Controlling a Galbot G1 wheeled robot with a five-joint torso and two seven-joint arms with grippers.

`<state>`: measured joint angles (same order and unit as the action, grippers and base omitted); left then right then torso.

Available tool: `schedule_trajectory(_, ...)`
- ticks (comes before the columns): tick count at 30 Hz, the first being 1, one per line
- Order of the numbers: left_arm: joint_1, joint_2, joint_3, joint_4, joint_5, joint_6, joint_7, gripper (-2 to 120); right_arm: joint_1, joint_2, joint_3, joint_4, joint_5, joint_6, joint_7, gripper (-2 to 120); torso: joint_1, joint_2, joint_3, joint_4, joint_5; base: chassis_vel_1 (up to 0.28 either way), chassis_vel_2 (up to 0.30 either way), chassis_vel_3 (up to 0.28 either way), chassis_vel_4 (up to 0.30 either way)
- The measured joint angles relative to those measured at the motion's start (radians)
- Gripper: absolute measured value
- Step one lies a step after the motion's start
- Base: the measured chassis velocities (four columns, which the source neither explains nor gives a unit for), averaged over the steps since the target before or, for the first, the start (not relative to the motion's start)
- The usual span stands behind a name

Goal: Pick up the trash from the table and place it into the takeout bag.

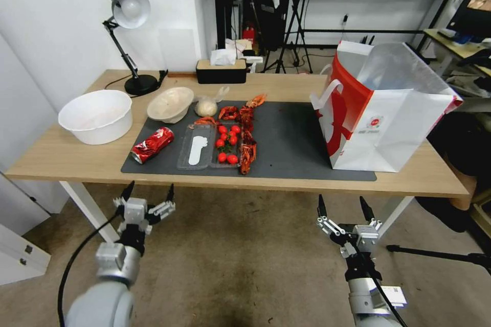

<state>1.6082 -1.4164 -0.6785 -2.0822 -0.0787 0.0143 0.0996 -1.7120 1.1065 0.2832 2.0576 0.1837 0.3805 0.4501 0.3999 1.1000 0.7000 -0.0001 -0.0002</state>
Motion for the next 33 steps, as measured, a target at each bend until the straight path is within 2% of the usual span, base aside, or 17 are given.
schedule_trajectory(1,-0.023,0.035,-0.009,0.015,-0.023,0.005,0.01,100,0.0,0.001,0.002,0.003,-0.002,-0.001,0.0,100,0.0,0.0,0.0,0.0001,-0.0003,0.0,0.0,0.0,0.0)
schedule_trajectory(2,-0.023,0.035,-0.009,0.015,-0.023,0.005,0.01,100,0.0,0.001,0.002,0.003,-0.002,-0.001,0.0,100,0.0,0.0,0.0,0.0001,-0.0003,0.0,0.0,0.0,0.0)
schedule_trajectory(4,-0.09,0.13,-0.026,0.057,-0.084,0.027,0.024,100,0.002,0.005,0.005,0.007,-0.006,-0.004,0.001,100,0.0,0.0,0.0,0.0001,-0.0002,0.0,0.0,0.0,0.0)
schedule_trajectory(5,-0.09,0.13,-0.026,0.057,-0.084,0.027,0.024,100,0.002,0.005,0.005,0.007,-0.006,-0.004,0.001,100,0.0,0.0,0.0,0.0001,-0.0002,0.0,0.0,0.0,0.0)
schedule_trajectory(8,-0.19,0.247,-0.027,0.141,-0.177,0.038,0.063,100,0.006,0.015,0.007,0.014,-0.016,-0.011,0.001,100,0.0,0.0,0.0,0.0,-0.0002,0.0,0.0,0.0,0.0)
schedule_trajectory(12,-0.248,0.313,-0.024,0.212,-0.227,0.029,0.116,100,0.01,0.017,0.008,0.02,-0.017,-0.025,0.003,100,0.0,0.0,0.0,0.0002,0.0,0.0,0.0,0.0,0.0)
schedule_trajectory(23,-0.336,0.407,0.019,0.363,-0.308,0.023,0.19,100,0.014,0.026,0.004,0.024,-0.024,-0.036,0.004,100,0.0,0.0,0.0,0.0002,0.0,0.0,0.0,0.0,0.0)
schedule_trajectory(33,-0.385,0.456,0.062,0.439,-0.363,0.054,0.222,100,0.012,0.026,0.003,0.023,-0.024,-0.037,0.01,100,0.0,0.0,0.0,0.0001,0.0001,0.0,0.0,0.0,0.0)
